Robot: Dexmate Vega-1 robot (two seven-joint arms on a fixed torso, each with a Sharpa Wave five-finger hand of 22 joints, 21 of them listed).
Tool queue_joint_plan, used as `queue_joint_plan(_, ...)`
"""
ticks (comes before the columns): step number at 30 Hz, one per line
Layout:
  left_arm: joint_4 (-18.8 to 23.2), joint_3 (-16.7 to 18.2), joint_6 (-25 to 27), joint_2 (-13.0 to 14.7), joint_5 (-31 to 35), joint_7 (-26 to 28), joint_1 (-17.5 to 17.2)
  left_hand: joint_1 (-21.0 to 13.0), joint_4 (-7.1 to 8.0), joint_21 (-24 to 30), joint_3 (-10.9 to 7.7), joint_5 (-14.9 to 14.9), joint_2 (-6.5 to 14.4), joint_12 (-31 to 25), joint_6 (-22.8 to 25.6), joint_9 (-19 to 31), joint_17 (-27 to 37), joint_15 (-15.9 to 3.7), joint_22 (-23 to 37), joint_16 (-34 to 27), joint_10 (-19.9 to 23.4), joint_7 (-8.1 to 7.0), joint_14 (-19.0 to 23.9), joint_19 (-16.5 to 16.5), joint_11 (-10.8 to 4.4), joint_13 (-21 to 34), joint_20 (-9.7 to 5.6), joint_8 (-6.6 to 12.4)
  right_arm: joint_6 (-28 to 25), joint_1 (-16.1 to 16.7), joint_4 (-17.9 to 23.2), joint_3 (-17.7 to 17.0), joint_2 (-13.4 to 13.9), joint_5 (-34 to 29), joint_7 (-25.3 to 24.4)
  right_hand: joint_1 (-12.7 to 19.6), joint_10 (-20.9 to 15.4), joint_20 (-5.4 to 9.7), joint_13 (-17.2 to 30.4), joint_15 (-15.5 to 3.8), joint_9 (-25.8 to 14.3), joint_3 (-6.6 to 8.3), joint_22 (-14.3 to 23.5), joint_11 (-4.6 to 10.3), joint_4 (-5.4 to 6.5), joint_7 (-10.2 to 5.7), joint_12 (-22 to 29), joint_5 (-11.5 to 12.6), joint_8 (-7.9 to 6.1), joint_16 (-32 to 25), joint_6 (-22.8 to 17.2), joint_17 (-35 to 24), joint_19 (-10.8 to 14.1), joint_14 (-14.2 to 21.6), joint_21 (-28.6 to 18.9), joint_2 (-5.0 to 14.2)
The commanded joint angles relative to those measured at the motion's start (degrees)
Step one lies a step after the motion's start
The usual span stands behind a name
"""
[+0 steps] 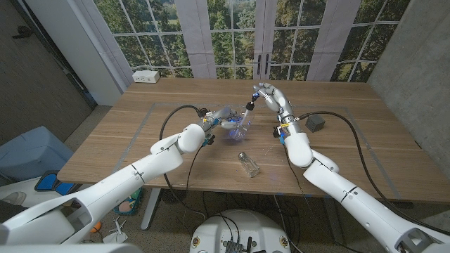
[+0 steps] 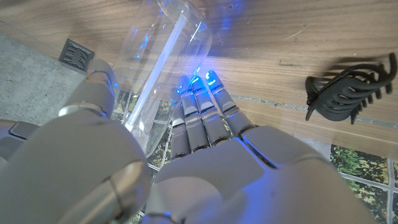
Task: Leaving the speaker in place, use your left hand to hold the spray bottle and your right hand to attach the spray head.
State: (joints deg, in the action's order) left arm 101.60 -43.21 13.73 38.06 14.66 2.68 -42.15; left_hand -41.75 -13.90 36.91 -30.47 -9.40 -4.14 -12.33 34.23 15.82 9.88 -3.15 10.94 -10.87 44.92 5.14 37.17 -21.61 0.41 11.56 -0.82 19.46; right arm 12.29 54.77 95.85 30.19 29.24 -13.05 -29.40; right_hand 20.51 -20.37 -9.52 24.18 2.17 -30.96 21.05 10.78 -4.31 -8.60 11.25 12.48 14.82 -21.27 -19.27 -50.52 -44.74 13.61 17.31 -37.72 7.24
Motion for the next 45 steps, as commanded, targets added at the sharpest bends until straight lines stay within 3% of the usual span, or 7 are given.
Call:
queue_joint_plan(1,0.33,-0.06,0.17,-0.09,0.2,0.13,-0.07,-13.11,4.11,0.46,-4.57,-0.48,13.74,-0.22,15.09,0.23,0.13,-9.11,0.04,0.17,8.08,-4.29,0.25,0.3,-8.02,0.21,0.05,0.37,0.9,1.51,0.32,-0.68,0.44,-0.7,-3.7,-0.78,-1.48,-0.04,0.02,0.14,-0.71,-0.04,0.22,-0.2,0.17,0.42,0.72,-0.13,-1.12,-0.45,-1.88,-0.23,0.03,0.92,0.01,-0.12)
queue_joint_plan(10,0.23,-0.25,0.36,-0.24,0.33,-0.11,0.16,-13.09,4.13,0.54,-4.57,-0.48,13.73,-0.22,15.09,0.24,0.12,-9.09,0.03,0.18,8.09,-4.37,0.22,0.36,-8.04,0.21,0.02,0.3,5.59,2.63,0.31,-1.23,0.45,-2.19,-6.51,-0.73,-4.26,-0.2,0.11,-0.38,-2.87,-0.05,0.3,-0.22,-0.13,0.61,1.69,-0.15,-4.45,-1.08,-6.96,-0.28,-0.14,2.38,0.18,-0.42)
queue_joint_plan(17,0.55,-0.27,0.77,-0.24,0.43,0.01,-0.02,-13.1,4.11,0.6,-4.55,-0.48,13.72,-0.19,15.07,0.25,0.13,-9.11,0.03,0.16,8.05,-4.33,0.24,0.39,-8.11,0.21,0.04,0.24,7.22,3.02,0.75,-1.47,0.6,-3.07,-6.38,-0.58,-5.76,-0.22,0.17,-0.77,-4.12,0.01,0.33,-0.17,-0.26,0.62,2.14,-0.08,-6.02,-1.33,-8.77,-0.35,-0.15,2.89,0.21,-0.5)
queue_joint_plan(30,0.77,-0.29,0.91,-0.13,0.49,0.2,-0.27,-13.1,4.13,0.7,-4.56,-0.48,13.73,-0.16,15.1,0.28,0.14,-9.12,0.02,0.16,8.01,-4.29,0.23,0.47,-8.09,0.22,0.11,0.17,8.67,2.88,1.41,-1.11,1.74,-2.17,-1.47,-0.21,-6.46,0.28,0.22,-1.33,-5.57,0.17,0.33,-0.04,-0.44,0.59,2.23,0.03,-7.46,-1.15,-9.84,-0.19,-0.51,2.6,0.38,-0.54)
queue_joint_plan(37,0.68,-0.17,0.81,0.07,0.42,0.13,-0.26,-13.09,4.14,0.75,-4.56,-0.48,13.73,-0.17,15.02,0.31,0.14,-9.13,0.02,0.16,8.06,-4.3,0.24,0.49,-8.14,0.22,0.08,0.11,8.91,2.19,1.17,-0.61,1.61,-2.12,0.48,-0.15,-6.41,0.55,0.24,-1.39,-5.6,0.22,0.33,-0.06,-0.42,0.57,2.14,0.05,-7.35,-1.0,-9.49,-0.11,-0.78,2.31,0.49,-0.48)
queue_joint_plan(45,0.46,-0.04,0.77,0.25,0.27,-0.01,-0.22,-13.11,4.11,0.81,-4.58,-0.48,13.72,-0.13,15.01,0.34,0.12,-9.14,0.01,0.2,7.96,-4.28,0.15,0.56,-8.04,0.22,0.08,0.05,7.89,1.04,1.2,-0.09,1.26,-2.67,1.97,-0.05,-3.63,0.7,0.25,-1.39,-3.12,0.53,0.29,0.24,-0.29,-0.67,0.87,0.08,-3.11,-0.15,-3.21,0.28,-1.39,0.67,0.86,-0.15)
